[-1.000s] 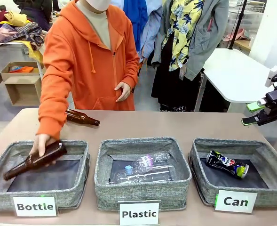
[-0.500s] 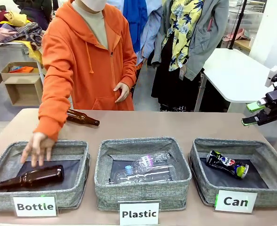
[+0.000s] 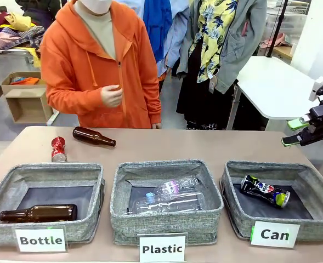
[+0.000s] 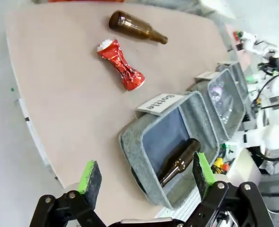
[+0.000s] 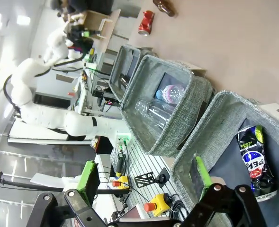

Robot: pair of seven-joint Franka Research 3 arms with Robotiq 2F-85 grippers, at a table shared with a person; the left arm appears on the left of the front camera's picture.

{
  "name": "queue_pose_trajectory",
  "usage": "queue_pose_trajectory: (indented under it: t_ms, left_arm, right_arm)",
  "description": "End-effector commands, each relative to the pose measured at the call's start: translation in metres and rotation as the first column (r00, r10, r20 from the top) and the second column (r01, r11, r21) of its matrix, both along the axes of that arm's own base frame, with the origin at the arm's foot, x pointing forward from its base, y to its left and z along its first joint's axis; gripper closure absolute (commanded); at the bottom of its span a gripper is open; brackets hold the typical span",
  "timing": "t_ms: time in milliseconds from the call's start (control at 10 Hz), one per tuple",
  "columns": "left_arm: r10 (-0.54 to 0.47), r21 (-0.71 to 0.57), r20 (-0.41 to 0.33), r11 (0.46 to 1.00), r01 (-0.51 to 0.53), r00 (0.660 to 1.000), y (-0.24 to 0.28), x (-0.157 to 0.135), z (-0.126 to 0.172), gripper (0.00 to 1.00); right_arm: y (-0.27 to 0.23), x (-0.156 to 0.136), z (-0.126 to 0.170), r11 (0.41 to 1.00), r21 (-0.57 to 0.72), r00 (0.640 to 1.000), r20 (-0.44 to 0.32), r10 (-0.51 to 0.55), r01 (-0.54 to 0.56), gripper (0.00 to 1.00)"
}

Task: Sort the can waste into the basket.
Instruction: Pick up the can waste from the table and place it in the right Fabric basket.

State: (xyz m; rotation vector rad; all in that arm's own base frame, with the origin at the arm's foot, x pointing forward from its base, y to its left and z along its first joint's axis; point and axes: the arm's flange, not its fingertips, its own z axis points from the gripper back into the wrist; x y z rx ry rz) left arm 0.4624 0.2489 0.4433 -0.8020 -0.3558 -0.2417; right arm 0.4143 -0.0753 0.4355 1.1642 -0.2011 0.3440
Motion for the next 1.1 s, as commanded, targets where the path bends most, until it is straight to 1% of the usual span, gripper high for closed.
queue_pose_trajectory:
  t_ms: [0, 100, 200, 300, 500, 700, 900, 1000]
  left_arm:
    - [-0.023, 0.143, -0.115, 0.989, 0.039, 0.993, -0.045, 0.033, 0.006, 0.00]
    - [-0.014, 0.220, -0.167, 0.974, 0.051, 0.986, -0.075, 0.061, 0.010, 0.00]
    - [-0.037, 0.284, -0.210, 0.954, 0.097, 0.977, -0.100, 0.084, 0.008, 0.00]
    - [-0.049, 0.315, -0.229, 0.941, 0.122, 0.972, -0.125, 0.103, 0.005, 0.00]
    - [-0.032, 0.363, -0.248, 0.923, 0.124, 0.968, -0.171, 0.131, -0.007, 0.00]
    - [0.020, 0.418, -0.250, 0.904, 0.089, 0.968, -0.202, 0.146, -0.029, 0.00]
    - [0.129, 0.504, -0.262, 0.863, 0.022, 0.957, -0.225, 0.156, -0.061, 0.00]
    - [0.194, 0.553, -0.271, 0.833, -0.012, 0.943, -0.232, 0.159, -0.074, 0.00]
  right_arm:
    - [-0.001, -0.001, 0.001, 1.000, -0.001, 1.000, 0.018, 0.007, -0.007, 0.00]
    - [-0.001, -0.001, 0.001, 1.000, -0.001, 1.000, 0.018, 0.007, -0.007, 0.00]
    - [-0.001, -0.001, 0.001, 1.000, -0.001, 1.000, 0.018, 0.007, -0.007, 0.00]
    - [-0.001, -0.001, 0.001, 1.000, -0.001, 1.000, 0.018, 0.007, -0.007, 0.00]
    - [-0.001, -0.001, 0.001, 1.000, -0.001, 1.000, 0.018, 0.007, -0.007, 0.00]
    - [-0.001, -0.001, 0.001, 1.000, -0.001, 1.000, 0.018, 0.007, -0.007, 0.00]
    - [-0.001, -0.001, 0.001, 1.000, -0.001, 1.000, 0.018, 0.007, -0.007, 0.00]
    - [-0.001, -0.001, 0.001, 1.000, -0.001, 1.000, 0.018, 0.007, -0.007, 0.00]
